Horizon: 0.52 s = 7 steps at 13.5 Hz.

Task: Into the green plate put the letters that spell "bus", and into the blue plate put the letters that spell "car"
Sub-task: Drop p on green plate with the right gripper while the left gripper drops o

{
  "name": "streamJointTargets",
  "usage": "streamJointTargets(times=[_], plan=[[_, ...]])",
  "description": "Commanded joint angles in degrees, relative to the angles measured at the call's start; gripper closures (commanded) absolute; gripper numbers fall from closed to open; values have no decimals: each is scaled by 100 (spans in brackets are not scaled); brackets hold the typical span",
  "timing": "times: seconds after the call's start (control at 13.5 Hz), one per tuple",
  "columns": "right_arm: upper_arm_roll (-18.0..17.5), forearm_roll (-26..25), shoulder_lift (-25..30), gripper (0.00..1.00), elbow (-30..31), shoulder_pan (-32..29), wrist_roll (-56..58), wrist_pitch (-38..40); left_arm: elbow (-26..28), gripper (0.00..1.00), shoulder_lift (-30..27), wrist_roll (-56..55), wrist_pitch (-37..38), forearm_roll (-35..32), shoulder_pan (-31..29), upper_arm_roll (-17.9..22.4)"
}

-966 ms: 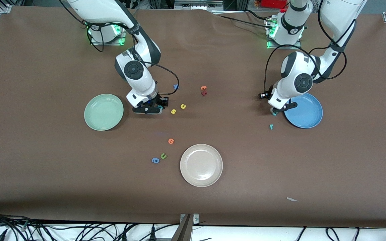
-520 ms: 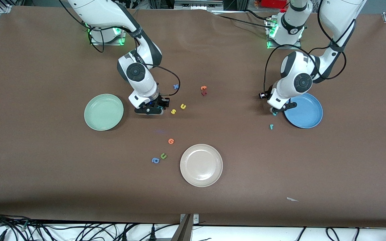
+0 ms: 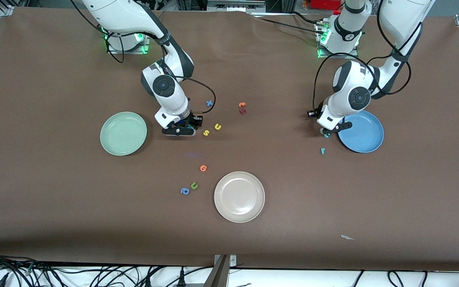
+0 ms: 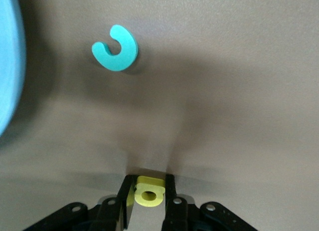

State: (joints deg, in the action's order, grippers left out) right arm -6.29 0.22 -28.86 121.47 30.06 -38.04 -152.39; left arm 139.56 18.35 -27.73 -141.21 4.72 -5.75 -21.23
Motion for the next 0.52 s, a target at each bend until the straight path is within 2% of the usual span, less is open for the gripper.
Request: streamJointTargets(times=[0.0, 0.15, 0.22, 0.45], plan=[[22, -57, -50, 71, -26, 44, -63, -89, -112, 83, -32, 118, 40, 116, -40, 14], [31, -66, -41, 80, -18, 44, -37, -46, -401, 85, -199, 162, 355, 116, -67, 40], [40, -66, -6, 80, -26, 35, -11, -28, -620, 85, -243, 197, 697, 116, -84, 66], [145, -66, 256, 81, -53, 35, 16, 313, -1446, 85, -253, 949, 1769, 108, -793, 66]])
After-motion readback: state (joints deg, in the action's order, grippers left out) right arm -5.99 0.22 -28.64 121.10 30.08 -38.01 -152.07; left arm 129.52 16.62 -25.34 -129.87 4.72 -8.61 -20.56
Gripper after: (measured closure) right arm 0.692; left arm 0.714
